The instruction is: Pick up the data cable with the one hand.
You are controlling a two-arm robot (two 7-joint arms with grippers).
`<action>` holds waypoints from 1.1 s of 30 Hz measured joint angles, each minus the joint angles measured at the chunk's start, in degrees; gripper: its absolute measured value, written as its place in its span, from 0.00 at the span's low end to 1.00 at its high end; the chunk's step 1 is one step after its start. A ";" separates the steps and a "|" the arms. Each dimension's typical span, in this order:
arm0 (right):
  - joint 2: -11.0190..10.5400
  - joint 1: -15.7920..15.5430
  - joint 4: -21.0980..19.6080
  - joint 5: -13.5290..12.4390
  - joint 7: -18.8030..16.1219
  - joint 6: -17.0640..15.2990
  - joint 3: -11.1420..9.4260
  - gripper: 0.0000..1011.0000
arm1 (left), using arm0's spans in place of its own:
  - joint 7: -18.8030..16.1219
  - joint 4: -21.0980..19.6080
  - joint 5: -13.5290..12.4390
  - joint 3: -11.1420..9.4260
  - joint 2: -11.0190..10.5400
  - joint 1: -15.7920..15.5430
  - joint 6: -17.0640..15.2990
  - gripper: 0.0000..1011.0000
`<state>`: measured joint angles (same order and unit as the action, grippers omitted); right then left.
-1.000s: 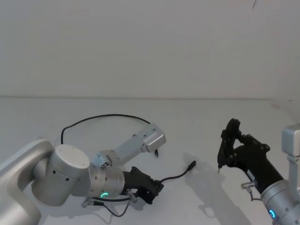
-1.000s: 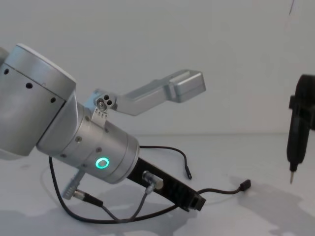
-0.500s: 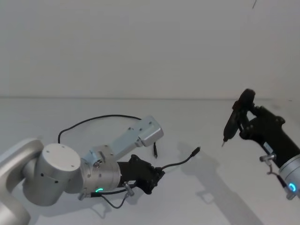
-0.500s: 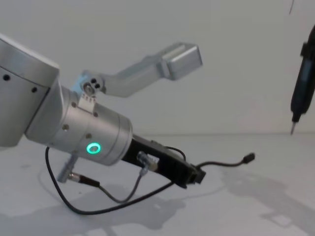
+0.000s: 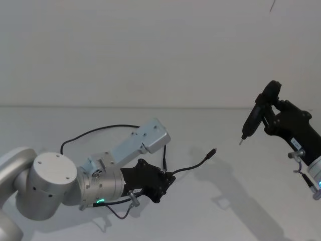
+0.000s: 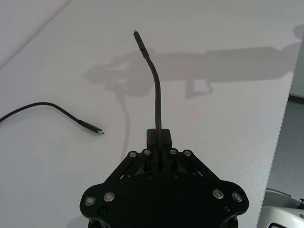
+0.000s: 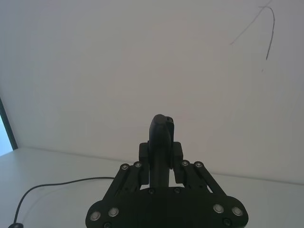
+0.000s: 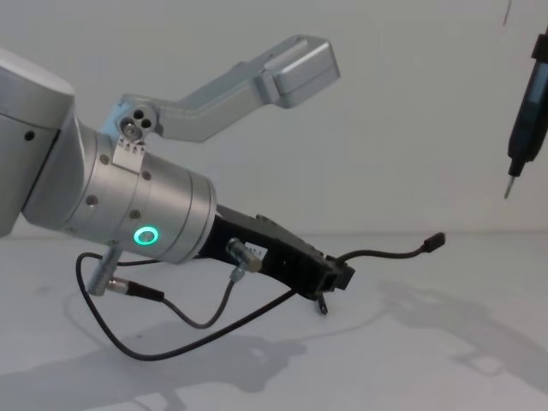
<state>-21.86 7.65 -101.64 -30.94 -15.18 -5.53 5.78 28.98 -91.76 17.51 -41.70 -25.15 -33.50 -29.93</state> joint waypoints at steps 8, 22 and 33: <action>0.09 3.16 3.83 -1.34 -1.55 0.44 0.57 0.28 | 0.13 -0.51 -0.07 0.32 -0.36 0.15 0.83 0.04; 0.45 7.03 9.80 -2.93 -4.11 1.29 2.40 0.28 | 0.22 -0.83 -0.14 0.52 -0.59 0.22 1.33 0.04; 0.56 9.01 13.22 -3.80 -5.85 2.04 3.71 0.28 | 0.25 -0.91 -0.14 0.60 -0.65 0.26 1.46 0.04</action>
<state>-21.30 16.66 -88.42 -34.73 -21.03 -3.49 9.50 29.23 -92.67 17.37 -41.10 -25.80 -33.24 -28.48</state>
